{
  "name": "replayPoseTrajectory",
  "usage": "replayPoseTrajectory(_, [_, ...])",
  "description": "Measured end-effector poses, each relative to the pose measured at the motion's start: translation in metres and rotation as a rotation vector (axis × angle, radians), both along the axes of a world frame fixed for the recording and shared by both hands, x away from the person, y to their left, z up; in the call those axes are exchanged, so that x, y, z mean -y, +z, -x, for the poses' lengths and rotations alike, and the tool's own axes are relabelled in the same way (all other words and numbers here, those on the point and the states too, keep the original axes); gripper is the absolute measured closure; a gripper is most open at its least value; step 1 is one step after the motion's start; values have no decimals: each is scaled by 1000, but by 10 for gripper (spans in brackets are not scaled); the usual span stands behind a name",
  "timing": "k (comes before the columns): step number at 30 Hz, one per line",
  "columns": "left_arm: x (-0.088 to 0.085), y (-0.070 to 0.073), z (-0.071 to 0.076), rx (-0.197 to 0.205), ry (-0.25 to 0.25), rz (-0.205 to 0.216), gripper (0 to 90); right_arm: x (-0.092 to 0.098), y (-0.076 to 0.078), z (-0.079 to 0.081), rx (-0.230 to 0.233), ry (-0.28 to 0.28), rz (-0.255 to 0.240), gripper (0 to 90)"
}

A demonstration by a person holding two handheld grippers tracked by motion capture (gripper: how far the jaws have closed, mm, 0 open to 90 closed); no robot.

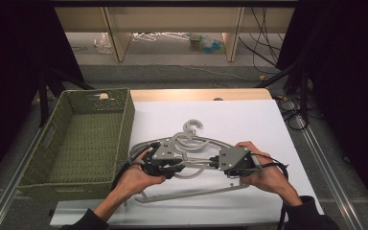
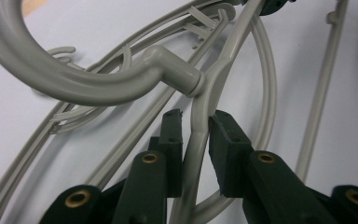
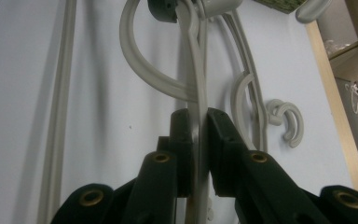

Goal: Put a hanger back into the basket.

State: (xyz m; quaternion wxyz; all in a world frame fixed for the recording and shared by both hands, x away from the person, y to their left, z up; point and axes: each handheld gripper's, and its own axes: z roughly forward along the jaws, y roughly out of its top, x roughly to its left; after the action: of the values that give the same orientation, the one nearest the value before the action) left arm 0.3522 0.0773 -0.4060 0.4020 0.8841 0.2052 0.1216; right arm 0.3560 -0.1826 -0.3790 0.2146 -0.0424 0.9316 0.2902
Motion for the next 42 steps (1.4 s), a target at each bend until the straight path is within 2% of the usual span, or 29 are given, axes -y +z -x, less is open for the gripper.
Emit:
replayPoseTrajectory(1, [1,1,2,-6,-3,9,758,1,1,-1,15,-4,4,808])
replayPoseTrajectory(3, [1,3,3,-2,-13,3,771,1,1,-2,8,-3,-2,796])
replayPoseTrajectory(4, [1,6,6,2,-18,6,779,2,3,-1,4,-43,-9,729])
replayPoseTrajectory(5, [1,6,6,2,-18,6,784,2,3,0,-3,-55,-21,690])
replayPoseTrajectory(6, [1,8,7,10,-15,10,784,2,3,0,-3,-55,-21,690])
replayPoseTrajectory(7, [0,11,9,12,-14,26,796,3,5,-1,-13,-115,-60,589])
replayPoseTrajectory(8, [-1,13,9,-1,2,50,798,4,6,-2,-21,-151,-91,536])
replayPoseTrajectory(9, [-1,13,9,-1,2,50,798,4,8,-2,-41,-183,-125,489])
replayPoseTrajectory(10, [-3,15,9,-8,11,69,798,4,8,-2,-41,-183,-125,489])
replayPoseTrajectory(11, [-8,18,7,-14,24,74,797,6,13,-2,-62,-248,-208,427])
replayPoseTrajectory(12, [-11,20,6,-13,27,70,797,7,16,-1,-73,-274,-243,402])
replayPoseTrajectory(13, [-11,20,6,-13,27,70,798,7,16,-1,-73,-274,-243,402])
replayPoseTrajectory(14, [-15,20,4,-35,50,107,798,8,22,1,-81,-321,-293,361])
replayPoseTrajectory(15, [-15,20,4,-35,50,107,798,8,22,1,-81,-321,-293,361])
replayPoseTrajectory(16, [-18,20,2,-40,55,113,798,8,24,2,-75,-333,-314,352])
replayPoseTrajectory(17, [-20,20,1,-42,62,115,798,8,27,3,-70,-348,-337,342])
replayPoseTrajectory(18, [-25,22,-1,-54,80,139,797,8,31,5,-80,-370,-380,335])
replayPoseTrajectory(22, [-33,26,-3,-57,96,154,797,7,35,12,-68,-360,-407,325])
replayPoseTrajectory(23, [-34,27,-2,-72,111,176,797,7,35,16,-71,-357,-416,315])
replayPoseTrajectory(24, [-36,29,-3,-75,115,186,797,9,32,24,-77,-360,-432,313])
replayPoseTrajectory(28, [-43,33,-3,-108,137,224,796,15,21,35,-96,-386,-471,307])
replayPoseTrajectory(30, [-47,36,-4,-95,154,232,796,20,10,37,-102,-411,-490,303])
replayPoseTrajectory(33, [-50,41,-2,-87,155,246,795,22,5,38,-120,-438,-531,290])
replayPoseTrajectory(37, [-51,48,1,-82,150,262,795,26,-1,40,-131,-468,-559,270])
replayPoseTrajectory(39, [-53,57,6,-74,147,275,794,29,-4,40,-143,-477,-575,263])
replayPoseTrajectory(41, [-54,60,7,-70,144,277,794,31,-7,39,-125,-480,-587,261])
replayPoseTrajectory(42, [-57,66,11,-70,147,290,794,34,-12,41,-146,-497,-590,261])
